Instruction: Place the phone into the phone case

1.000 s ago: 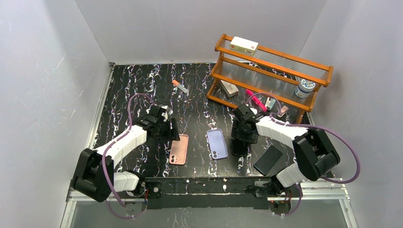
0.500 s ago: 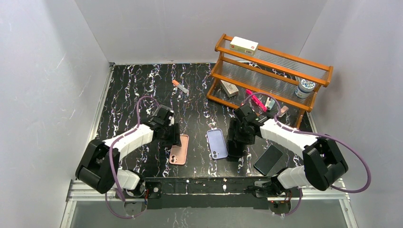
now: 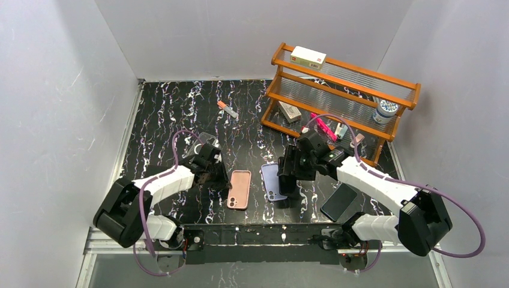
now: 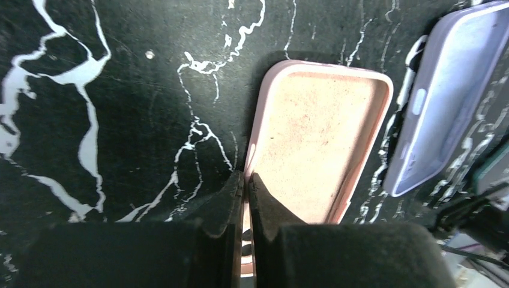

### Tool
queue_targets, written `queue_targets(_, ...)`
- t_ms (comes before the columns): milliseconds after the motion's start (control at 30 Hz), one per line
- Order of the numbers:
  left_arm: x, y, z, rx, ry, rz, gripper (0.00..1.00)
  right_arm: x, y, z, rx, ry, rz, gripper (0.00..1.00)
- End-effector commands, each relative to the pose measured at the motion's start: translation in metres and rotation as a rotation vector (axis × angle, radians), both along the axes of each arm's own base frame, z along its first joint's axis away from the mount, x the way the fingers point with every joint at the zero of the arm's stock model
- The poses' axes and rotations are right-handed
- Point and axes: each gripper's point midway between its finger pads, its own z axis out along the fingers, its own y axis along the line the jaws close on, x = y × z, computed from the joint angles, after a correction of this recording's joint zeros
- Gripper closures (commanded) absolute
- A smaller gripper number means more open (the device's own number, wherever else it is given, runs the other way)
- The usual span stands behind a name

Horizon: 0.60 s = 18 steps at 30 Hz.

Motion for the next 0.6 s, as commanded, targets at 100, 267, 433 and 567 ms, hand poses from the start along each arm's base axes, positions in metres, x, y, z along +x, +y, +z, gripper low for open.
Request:
queue_targets(100,0.004,-0.007,-0.003,-0.126,-0.017,0.22,0.99,0.001,0.046,0.031,0.152,-0.055,0.064,0.56)
queue_targets(267,0.007,-0.001,0.006,-0.139,-0.058,0.283,0.92,-0.003,0.071,0.031,0.162,-0.055,0.108,0.56)
queue_targets(433,0.006,-0.016,0.025,-0.301,-0.078,0.319,0.8,-0.006,0.098,0.033,0.175,-0.06,0.145,0.56)
queue_targets(567,0.007,-0.018,0.04,-0.345,-0.102,0.324,0.6,-0.01,0.119,0.034,0.188,-0.084,0.182,0.56)
